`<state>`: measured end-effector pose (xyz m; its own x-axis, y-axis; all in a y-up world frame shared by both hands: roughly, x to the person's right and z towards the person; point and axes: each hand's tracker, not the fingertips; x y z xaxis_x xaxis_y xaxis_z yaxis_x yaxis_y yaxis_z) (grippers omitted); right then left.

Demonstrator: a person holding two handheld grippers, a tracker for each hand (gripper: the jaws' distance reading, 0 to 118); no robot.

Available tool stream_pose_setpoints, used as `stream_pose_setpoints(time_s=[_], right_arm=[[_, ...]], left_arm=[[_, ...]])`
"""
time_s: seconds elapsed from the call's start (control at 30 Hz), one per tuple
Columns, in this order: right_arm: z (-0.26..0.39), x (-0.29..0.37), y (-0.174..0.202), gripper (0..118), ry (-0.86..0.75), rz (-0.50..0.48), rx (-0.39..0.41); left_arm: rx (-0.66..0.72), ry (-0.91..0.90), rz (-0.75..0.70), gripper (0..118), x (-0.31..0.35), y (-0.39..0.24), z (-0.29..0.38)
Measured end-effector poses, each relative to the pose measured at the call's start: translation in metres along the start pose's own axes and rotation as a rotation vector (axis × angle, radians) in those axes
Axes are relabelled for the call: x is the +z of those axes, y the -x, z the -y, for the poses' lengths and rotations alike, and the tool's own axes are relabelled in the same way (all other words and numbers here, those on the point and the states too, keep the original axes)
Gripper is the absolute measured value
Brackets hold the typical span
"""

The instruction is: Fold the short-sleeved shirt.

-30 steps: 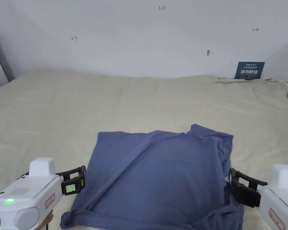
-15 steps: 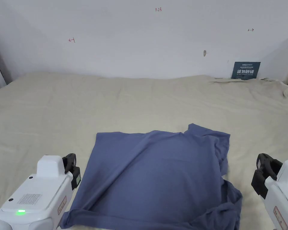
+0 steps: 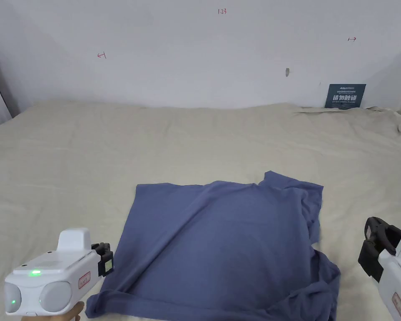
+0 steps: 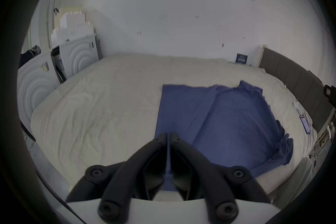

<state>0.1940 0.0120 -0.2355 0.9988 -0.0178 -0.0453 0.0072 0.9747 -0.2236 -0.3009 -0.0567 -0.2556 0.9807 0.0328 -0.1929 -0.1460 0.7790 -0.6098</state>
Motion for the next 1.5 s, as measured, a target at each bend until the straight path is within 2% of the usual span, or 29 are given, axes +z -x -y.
stream_pose_setpoints(time_s=[0.07,0.1,0.47,0.5,0.53,0.63,0.67,0.7,0.8,0.93,0.97,1.0,1.07,1.1,1.17,1.3,1.5], right_arm=[[0.003,-0.003,-0.004,0,0.006,-0.002,-0.007],[0.004,-0.003,-0.005,0,0.009,-0.003,-0.011],[0.02,-0.006,-0.007,0,0.066,0.011,-0.025],[0.021,-0.007,-0.007,0,0.07,0.01,-0.025],[0.022,-0.008,-0.007,0,0.074,0.009,-0.026],[0.024,-0.009,-0.008,0,0.087,0.008,-0.027],[0.025,-0.009,-0.007,0,0.093,0.009,-0.025],[0.026,-0.008,-0.008,0,0.098,0.008,-0.024],[0.03,-0.01,-0.009,0,0.132,0.013,-0.022],[0.048,-0.022,-0.012,3,0.287,0.005,-0.051],[0.055,-0.026,-0.013,12,0.345,0.004,-0.057],[0.061,-0.029,-0.014,28,0.377,0.007,-0.075],[0.078,-0.034,-0.014,68,0.433,-0.002,-0.114],[0.085,-0.037,-0.015,76,0.475,-0.022,-0.137],[0.101,-0.042,-0.012,77,0.535,-0.026,-0.157],[0.125,-0.05,-0.007,77,0.617,-0.023,-0.148],[0.149,-0.055,-0.004,77,0.688,-0.04,-0.201]], left_arm=[[0.031,0.109,-0.001,97,-0.014,0.009,0.002],[0.045,0.163,0.001,104,-0.02,0.011,0.005],[0.036,0.365,-0.056,102,-0.061,0.029,0.052],[0.035,0.366,-0.063,97,-0.06,0.027,0.055],[0.035,0.36,-0.06,86,-0.061,0.027,0.057],[0.036,0.372,-0.045,36,-0.066,0.026,0.062],[0.029,0.381,-0.022,10,-0.067,0.025,0.062],[0.018,0.375,-0.016,1,-0.065,0.023,0.063],[-0.018,0.337,-0.005,0,-0.056,0.018,0.062],[-0.037,0.295,-0.008,0,-0.05,0.02,0.057],[-0.035,0.286,-0.001,0,-0.047,0.021,0.056],[-0.032,0.279,0.003,0,-0.045,0.022,0.054],[-0.032,0.271,0.007,0,-0.041,0.022,0.052],[-0.031,0.265,0.007,0,-0.04,0.023,0.051],[-0.023,0.262,0.018,0,-0.04,0.026,0.049],[-0.018,0.256,0.019,0,-0.037,0.027,0.048],[-0.009,0.261,0.022,0,-0.038,0.03,0.052]])
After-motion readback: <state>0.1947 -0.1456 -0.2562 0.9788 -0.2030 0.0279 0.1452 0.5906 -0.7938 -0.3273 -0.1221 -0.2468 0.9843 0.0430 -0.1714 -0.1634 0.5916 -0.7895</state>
